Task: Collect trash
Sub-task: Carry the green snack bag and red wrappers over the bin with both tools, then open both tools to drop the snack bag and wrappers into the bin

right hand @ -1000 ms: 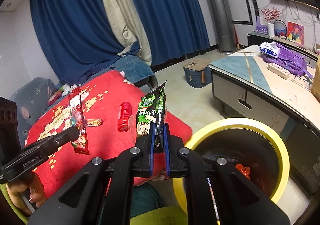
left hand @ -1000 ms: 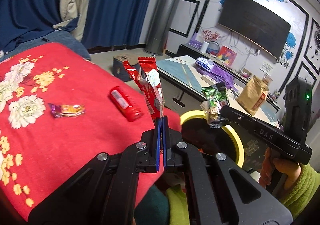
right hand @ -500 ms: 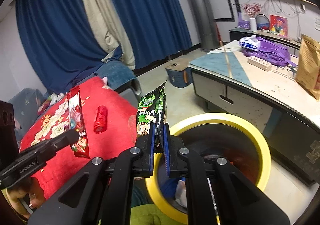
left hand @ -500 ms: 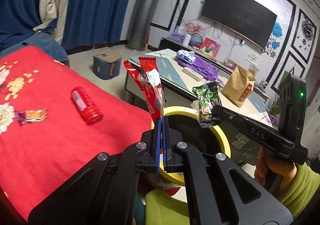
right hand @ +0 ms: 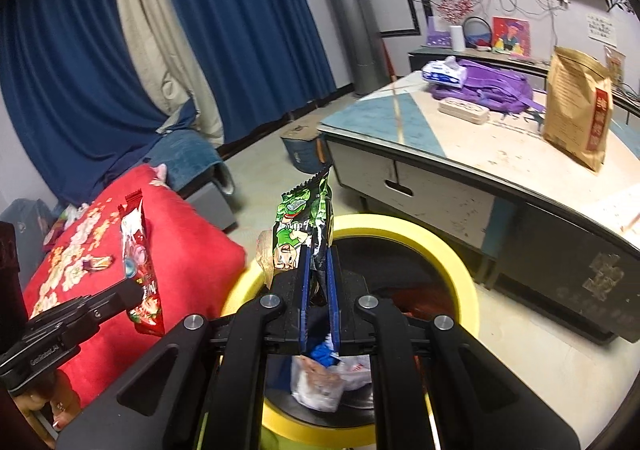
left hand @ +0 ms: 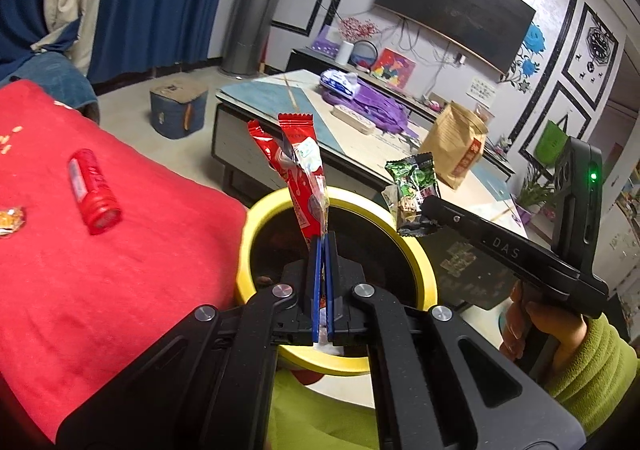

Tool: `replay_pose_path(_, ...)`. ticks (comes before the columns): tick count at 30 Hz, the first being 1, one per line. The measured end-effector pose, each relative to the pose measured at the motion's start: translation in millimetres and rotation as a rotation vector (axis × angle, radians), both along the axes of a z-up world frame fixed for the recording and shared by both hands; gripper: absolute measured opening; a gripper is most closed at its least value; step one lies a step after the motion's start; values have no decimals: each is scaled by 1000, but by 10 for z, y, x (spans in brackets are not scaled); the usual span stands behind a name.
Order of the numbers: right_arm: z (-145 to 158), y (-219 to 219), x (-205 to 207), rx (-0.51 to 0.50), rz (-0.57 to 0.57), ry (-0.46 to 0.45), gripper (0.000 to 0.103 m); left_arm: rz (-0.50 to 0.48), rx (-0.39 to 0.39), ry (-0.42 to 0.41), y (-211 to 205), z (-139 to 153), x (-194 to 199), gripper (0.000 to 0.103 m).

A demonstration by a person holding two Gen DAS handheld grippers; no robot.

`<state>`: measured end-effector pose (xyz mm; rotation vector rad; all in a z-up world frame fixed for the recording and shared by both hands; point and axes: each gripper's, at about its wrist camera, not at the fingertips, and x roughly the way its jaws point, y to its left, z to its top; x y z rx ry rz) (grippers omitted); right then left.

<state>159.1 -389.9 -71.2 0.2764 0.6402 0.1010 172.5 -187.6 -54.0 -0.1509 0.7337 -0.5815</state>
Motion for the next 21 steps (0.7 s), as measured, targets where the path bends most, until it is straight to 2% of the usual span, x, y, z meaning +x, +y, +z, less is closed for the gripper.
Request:
replay_pose_path(9, -268, -151, 52, -44, -44, 70, 8, -71, 32, 25, -236, -177, 28, 0)
replay_pose_path(21, -456, -267, 144, -17, -72, 139, 13, -127, 72, 69, -411, -381, 63, 0)
